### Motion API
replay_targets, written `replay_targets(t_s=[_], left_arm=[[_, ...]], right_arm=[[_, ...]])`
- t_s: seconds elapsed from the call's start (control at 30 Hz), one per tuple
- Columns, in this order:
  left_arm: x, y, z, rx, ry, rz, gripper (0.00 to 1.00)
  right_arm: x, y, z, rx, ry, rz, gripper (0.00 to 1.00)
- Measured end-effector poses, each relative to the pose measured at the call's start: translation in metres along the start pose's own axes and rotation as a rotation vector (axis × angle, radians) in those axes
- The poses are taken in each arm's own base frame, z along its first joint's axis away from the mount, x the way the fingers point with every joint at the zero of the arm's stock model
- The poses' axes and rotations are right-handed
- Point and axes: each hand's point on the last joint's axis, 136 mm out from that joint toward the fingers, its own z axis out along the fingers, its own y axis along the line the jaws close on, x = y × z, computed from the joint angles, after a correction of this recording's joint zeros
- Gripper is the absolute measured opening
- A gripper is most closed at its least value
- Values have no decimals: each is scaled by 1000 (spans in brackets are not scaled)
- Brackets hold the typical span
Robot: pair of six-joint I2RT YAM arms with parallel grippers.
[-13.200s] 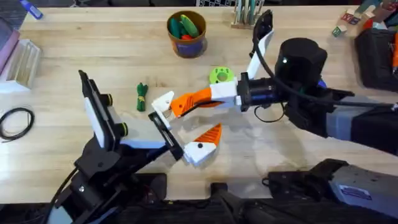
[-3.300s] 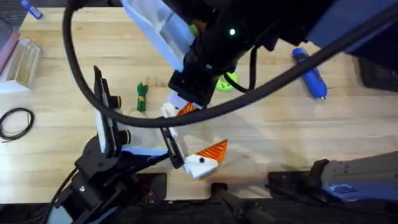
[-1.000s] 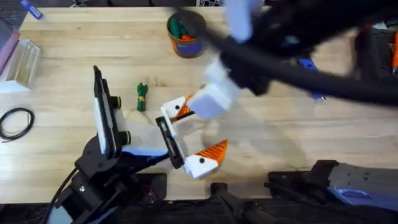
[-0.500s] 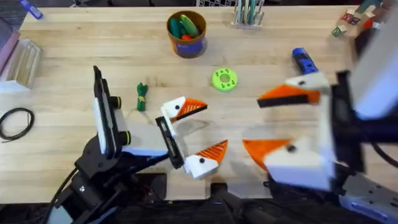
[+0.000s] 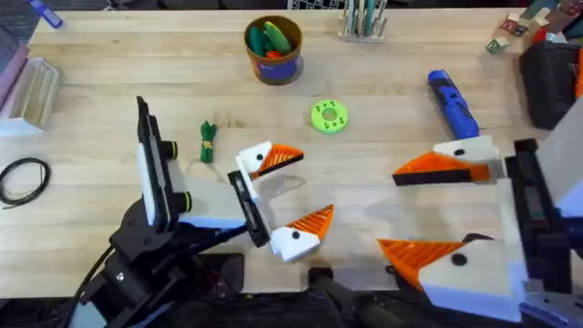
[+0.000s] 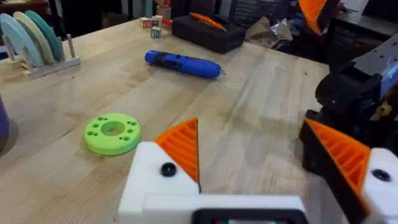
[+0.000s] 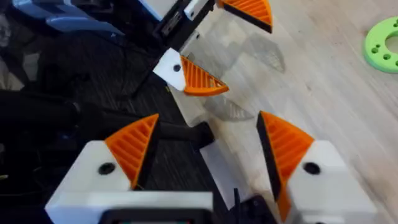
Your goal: Pick up the gripper from the table and insert it into the empty holder that is missing its gripper. Then pick up a screw, insert it into the mounting hole, and use the screwdriver to tighten it. Finally, clean up the table by picking up the vegetable and placing it into the bucket.
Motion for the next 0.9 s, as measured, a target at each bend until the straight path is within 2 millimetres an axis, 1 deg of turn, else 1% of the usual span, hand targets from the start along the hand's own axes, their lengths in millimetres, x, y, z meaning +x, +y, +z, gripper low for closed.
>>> replay_targets(t_s=[0.07, 0.13, 0.23, 0.43, 0.47, 0.67, 0.9], left_arm=[[0, 0, 0, 0, 0, -1, 981], [0, 0, 0, 0, 0, 4, 779], [0, 0, 0, -1, 0, 4, 503], [0, 0, 0, -1, 0, 7, 54], [0, 0, 0, -1, 0, 8, 19], [0, 0, 0, -1, 0, 7, 18], [0, 0, 0, -1, 0, 7, 18]], right_arm=[[0, 0, 0, -2, 1, -14, 926], [0, 0, 0, -3, 1, -33, 927], [0, 0, 0, -3, 2, -68, 926], [0, 0, 0, -3, 2, -154, 926], [0, 0, 0, -3, 1, -167, 926], [-6, 1, 0, -1, -23, -227, 926], [-36, 2, -2, 12, -142, -312, 927]])
